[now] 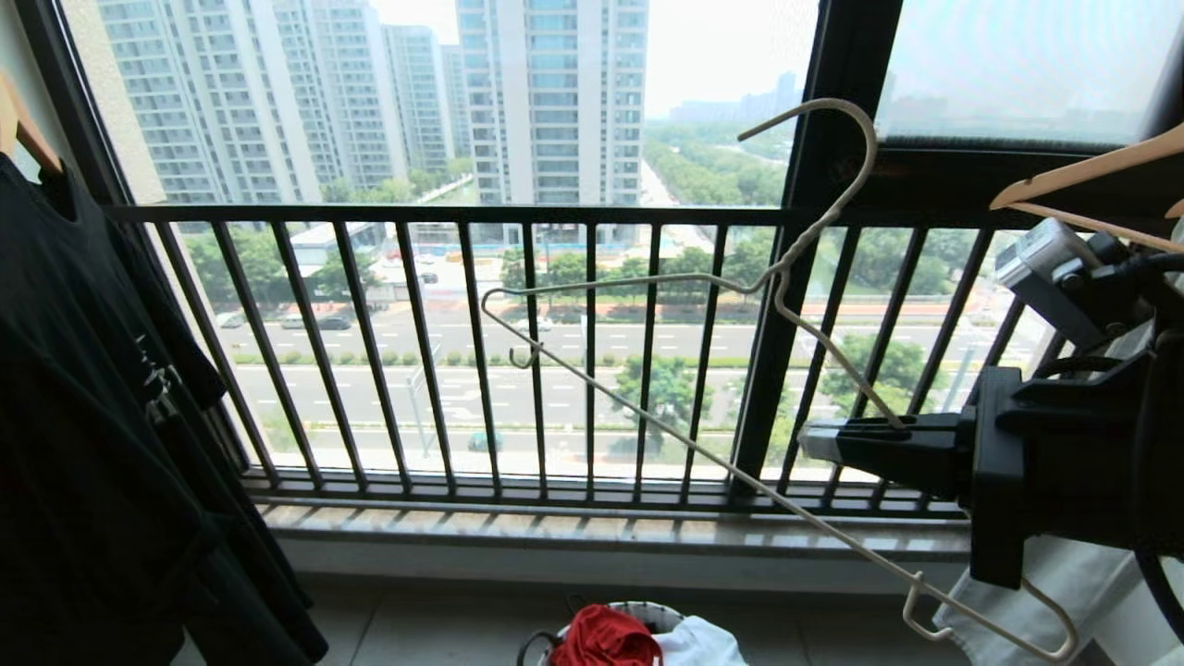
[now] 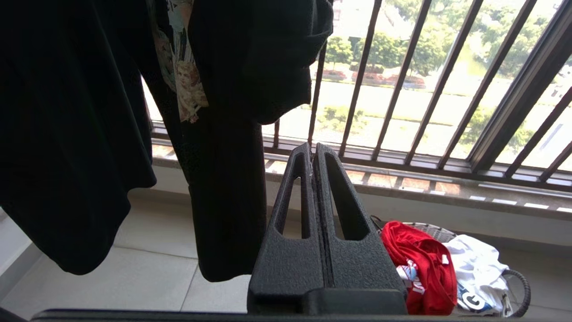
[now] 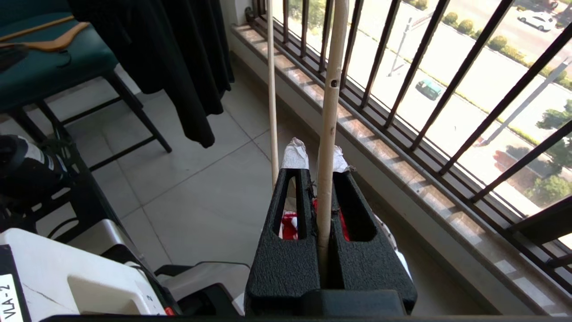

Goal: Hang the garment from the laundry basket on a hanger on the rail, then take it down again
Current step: Pick up clothes from the basket

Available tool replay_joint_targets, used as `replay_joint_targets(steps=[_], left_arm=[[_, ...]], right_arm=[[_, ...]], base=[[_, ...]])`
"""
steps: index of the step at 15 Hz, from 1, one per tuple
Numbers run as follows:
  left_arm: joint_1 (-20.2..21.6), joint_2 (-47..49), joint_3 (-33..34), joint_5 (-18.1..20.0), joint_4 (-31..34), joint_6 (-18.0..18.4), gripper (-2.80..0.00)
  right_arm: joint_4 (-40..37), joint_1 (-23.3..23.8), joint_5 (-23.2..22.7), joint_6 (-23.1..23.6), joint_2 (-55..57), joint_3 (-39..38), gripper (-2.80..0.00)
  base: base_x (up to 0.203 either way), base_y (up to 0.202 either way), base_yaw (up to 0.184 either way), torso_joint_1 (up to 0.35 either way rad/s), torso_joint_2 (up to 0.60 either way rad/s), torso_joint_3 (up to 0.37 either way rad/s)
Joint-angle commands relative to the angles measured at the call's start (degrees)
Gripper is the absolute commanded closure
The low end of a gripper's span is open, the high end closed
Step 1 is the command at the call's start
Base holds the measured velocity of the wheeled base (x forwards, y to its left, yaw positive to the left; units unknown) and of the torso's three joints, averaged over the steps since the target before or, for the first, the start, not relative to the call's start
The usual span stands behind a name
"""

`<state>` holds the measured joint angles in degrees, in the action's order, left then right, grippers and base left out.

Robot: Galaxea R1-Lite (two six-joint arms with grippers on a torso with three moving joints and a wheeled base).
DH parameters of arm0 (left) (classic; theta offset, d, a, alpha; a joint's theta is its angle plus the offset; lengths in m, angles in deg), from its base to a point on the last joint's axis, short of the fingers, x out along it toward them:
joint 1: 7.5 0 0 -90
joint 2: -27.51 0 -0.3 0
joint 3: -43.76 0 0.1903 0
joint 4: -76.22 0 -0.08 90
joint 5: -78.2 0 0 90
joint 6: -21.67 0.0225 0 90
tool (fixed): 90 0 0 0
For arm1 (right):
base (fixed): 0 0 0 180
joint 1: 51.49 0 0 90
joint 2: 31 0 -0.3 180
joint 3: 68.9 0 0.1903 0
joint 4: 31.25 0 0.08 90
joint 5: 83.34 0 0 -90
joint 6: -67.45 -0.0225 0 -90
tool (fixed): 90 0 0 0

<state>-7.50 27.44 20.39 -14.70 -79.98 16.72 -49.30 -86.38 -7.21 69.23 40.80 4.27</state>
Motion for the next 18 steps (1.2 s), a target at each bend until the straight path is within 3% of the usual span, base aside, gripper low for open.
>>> replay_joint_targets(steps=[1,18], left_arm=[[0.0,0.1,0.0,0.0,0.0,-0.1,0.0],[0.0,0.1,0.0,-0.1,0.0,-0.1,0.0]], right_arm=[[0.0,0.0,-0.1,0.3,-2.0,-0.1,0.0],[0.0,0.0,-0.1,2.1,-5.5,-0.2,0.0]], base=[[0.0,0.0,0.0,-0.223,0.5,0.284],[0.0,0.0,0.0,-0.202,0.52,0.308]])
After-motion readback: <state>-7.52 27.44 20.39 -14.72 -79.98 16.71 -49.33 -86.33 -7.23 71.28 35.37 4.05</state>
